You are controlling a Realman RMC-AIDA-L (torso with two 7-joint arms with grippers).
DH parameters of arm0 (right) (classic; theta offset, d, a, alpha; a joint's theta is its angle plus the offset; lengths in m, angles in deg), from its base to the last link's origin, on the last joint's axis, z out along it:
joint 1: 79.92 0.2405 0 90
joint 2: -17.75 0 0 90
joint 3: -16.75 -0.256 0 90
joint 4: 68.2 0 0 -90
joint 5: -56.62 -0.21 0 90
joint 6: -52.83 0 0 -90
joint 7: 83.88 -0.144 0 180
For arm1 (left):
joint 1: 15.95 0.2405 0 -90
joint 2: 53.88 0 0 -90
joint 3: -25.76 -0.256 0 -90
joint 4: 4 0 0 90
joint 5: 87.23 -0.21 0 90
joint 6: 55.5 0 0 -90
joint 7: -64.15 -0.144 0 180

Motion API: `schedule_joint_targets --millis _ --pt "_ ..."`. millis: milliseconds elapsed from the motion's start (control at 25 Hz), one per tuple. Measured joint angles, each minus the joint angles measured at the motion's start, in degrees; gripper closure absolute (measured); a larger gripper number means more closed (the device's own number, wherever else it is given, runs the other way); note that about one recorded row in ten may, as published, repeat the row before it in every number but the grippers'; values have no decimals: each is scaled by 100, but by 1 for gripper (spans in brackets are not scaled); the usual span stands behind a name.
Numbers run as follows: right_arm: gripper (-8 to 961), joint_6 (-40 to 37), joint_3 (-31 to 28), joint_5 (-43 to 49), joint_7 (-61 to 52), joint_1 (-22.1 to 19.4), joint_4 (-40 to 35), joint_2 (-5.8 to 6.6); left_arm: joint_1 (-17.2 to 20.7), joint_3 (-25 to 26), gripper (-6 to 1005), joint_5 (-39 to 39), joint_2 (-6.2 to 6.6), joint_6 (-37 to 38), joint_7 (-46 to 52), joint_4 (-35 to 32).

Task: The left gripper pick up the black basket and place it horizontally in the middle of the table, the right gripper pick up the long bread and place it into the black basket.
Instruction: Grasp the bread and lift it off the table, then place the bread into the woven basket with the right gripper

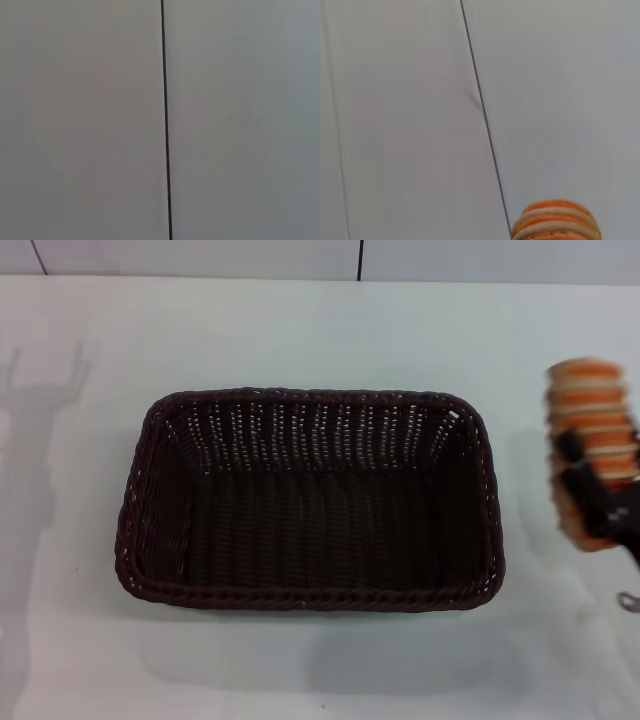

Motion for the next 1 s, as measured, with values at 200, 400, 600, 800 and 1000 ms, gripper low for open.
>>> schedule_joint_targets --millis 200,400,600,800,1000 --pt "280 -1377 95 337 8 -102 -79 1 -5 0 166 1 0 3 0 -14" --pt "342 -1369 95 1006 9 341 -33 -17 -4 1 165 0 -7 4 0 -54" --pt "389 -528 74 1556 -90 928 289 6 -4 12 165 0 -9 -4 1 -109" --pt "398 -87 76 1610 -397 1209 401 13 -4 13 165 1 -6 -8 0 -109" --pt "297 55 72 1614 -738 1296 358 14 -4 9 166 1 5 -45 0 -108"
